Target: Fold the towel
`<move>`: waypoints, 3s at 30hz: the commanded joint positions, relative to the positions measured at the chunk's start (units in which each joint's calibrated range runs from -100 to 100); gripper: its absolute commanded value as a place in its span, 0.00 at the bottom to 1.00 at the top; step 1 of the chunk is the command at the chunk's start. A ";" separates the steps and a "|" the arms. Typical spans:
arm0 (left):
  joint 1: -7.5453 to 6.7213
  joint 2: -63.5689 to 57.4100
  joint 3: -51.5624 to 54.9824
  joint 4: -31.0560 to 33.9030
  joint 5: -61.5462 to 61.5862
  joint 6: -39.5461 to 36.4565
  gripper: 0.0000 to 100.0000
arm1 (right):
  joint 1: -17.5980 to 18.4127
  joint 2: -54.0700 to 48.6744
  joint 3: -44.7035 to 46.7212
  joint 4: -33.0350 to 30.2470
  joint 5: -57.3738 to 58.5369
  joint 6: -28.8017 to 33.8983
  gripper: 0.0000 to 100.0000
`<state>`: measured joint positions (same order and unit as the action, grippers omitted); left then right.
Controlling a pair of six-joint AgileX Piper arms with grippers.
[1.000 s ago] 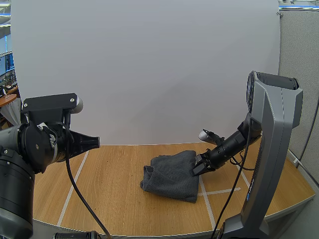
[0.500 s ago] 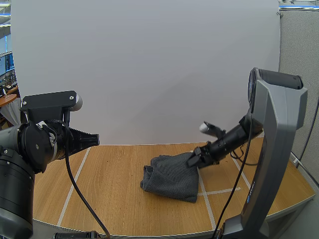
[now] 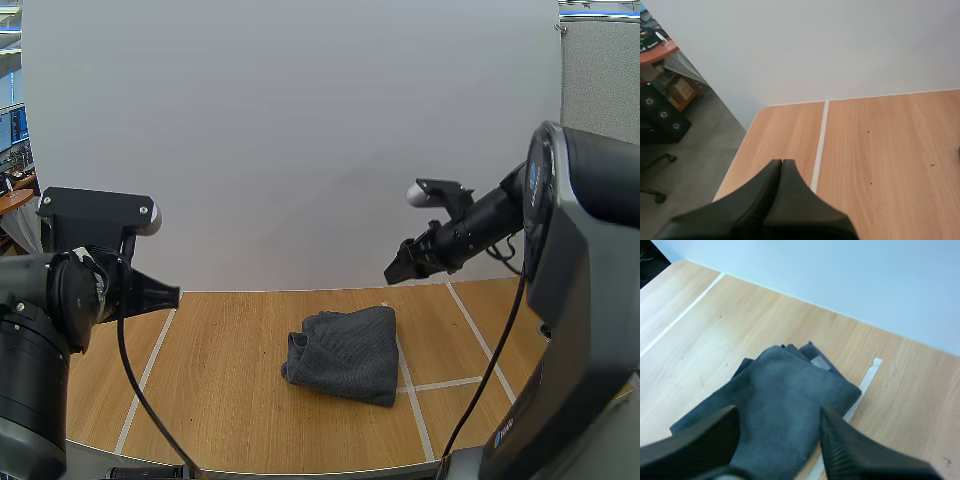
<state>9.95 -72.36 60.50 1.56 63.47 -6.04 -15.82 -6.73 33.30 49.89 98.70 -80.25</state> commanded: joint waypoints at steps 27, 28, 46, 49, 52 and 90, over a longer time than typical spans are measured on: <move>-10.34 -0.71 0.21 9.46 -0.57 1.55 0.00 | -0.64 -55.19 8.83 -5.62 1.30 16.67 0.00; -10.34 -0.71 0.21 9.46 -0.57 1.55 0.00 | -0.64 -55.86 8.83 -5.62 1.30 17.38 0.00; -10.34 9.86 0.09 1.95 0.80 2.15 0.00 | -0.64 -52.73 21.30 -5.74 1.30 12.74 0.00; -10.34 13.02 0.09 1.41 -3.80 3.23 0.00 | -0.64 -47.66 21.30 -5.63 1.30 10.76 0.00; -10.34 15.96 0.09 0.87 -9.23 8.83 0.00 | -0.64 -43.77 21.30 -5.63 1.30 9.80 0.00; -10.34 85.33 -29.70 -37.14 4.46 54.99 0.00 | 8.98 -35.69 32.38 -13.74 1.30 13.21 0.00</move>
<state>-0.22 9.24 32.92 -32.16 65.07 45.49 -6.92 -42.02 63.94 37.77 99.32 -65.95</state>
